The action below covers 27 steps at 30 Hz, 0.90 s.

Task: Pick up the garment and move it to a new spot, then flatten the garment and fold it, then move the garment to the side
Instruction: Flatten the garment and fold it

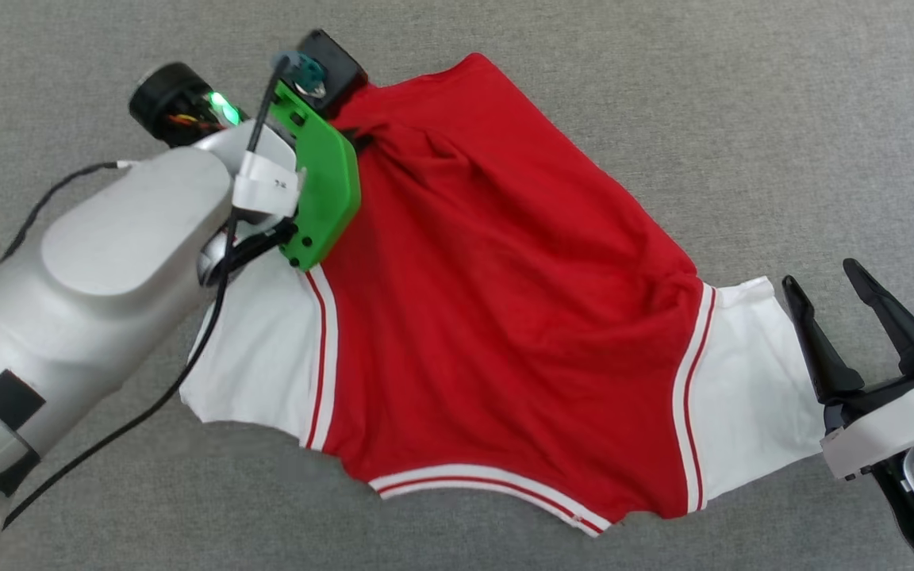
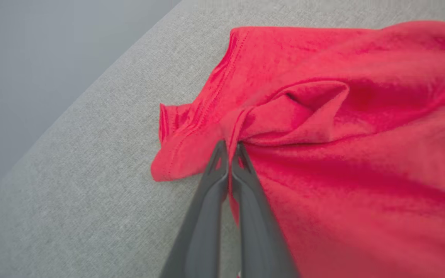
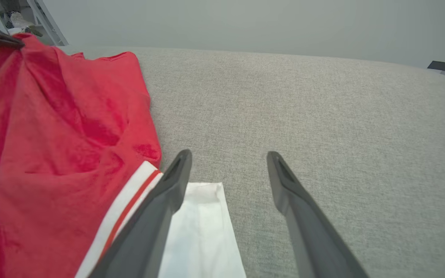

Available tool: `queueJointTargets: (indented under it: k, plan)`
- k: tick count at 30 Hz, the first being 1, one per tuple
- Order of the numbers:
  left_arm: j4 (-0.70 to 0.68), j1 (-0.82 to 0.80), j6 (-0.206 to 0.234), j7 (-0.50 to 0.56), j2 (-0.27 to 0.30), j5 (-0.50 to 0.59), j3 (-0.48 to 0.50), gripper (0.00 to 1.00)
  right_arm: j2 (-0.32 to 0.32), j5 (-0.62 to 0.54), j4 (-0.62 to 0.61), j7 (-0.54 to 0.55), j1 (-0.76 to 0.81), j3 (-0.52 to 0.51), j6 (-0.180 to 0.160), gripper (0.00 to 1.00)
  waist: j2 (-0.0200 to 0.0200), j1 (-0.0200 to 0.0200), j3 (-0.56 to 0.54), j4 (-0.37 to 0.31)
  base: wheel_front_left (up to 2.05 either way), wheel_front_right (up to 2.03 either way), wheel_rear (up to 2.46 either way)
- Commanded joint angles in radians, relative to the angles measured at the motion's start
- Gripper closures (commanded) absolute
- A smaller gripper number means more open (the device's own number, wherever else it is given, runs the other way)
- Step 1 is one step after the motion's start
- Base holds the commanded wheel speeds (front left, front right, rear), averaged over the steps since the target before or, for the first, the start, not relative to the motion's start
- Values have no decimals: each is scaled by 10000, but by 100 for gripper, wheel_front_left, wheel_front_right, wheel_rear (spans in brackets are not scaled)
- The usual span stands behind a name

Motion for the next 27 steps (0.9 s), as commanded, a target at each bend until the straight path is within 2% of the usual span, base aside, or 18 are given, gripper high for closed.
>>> queueJointTargets:
  k: [1,6,11,12,13,16,19,21,23,27]
  plan:
    - [222,-171,22,-149,46,73,-15,100,38,-73,38,-102,-170,-9,-9,0,-1,-1,73,-109,0,0,0]
    - [1639,4,22,-788,-140,364,-128,100,102,-178,154,-210,-322,98,-9,0,-1,-1,207,-409,0,0,0]
    - [2573,967,22,-1001,-520,94,-197,98,168,-185,330,-282,-385,159,-9,0,-1,-1,83,-508,0,0,0]
    - [2691,1062,22,-1219,-546,141,-204,32,161,-177,352,-289,-386,143,-9,0,-1,-1,0,-489,0,0,0]
    - [2811,1113,22,-1559,-571,148,-199,0,146,-174,359,-297,-380,125,-9,0,-1,-1,-91,-456,0,0,0]
    - [3224,1214,61,-3110,-587,322,-37,0,19,-171,320,-257,-344,93,-9,0,-1,-1,-490,-323,0,0,0]
    - [3365,1479,483,-4698,-627,452,282,0,-206,-215,231,-112,-235,-22,-9,0,-1,-1,-1007,-96,0,0,0]
    - [3207,1708,982,-5329,-587,447,684,0,-416,-255,82,75,-143,-125,-9,0,-1,-1,-1346,79,0,0,0]
    - [2742,2030,1516,-5515,-481,472,1186,0,-704,-298,-145,377,-42,-199,-9,0,-1,-1,-1632,276,0,0,0]
    - [420,3138,2937,-5546,134,1295,2993,0,-1544,-353,-890,1118,-39,-178,-9,0,-1,-1,-1980,591,0,0,0]
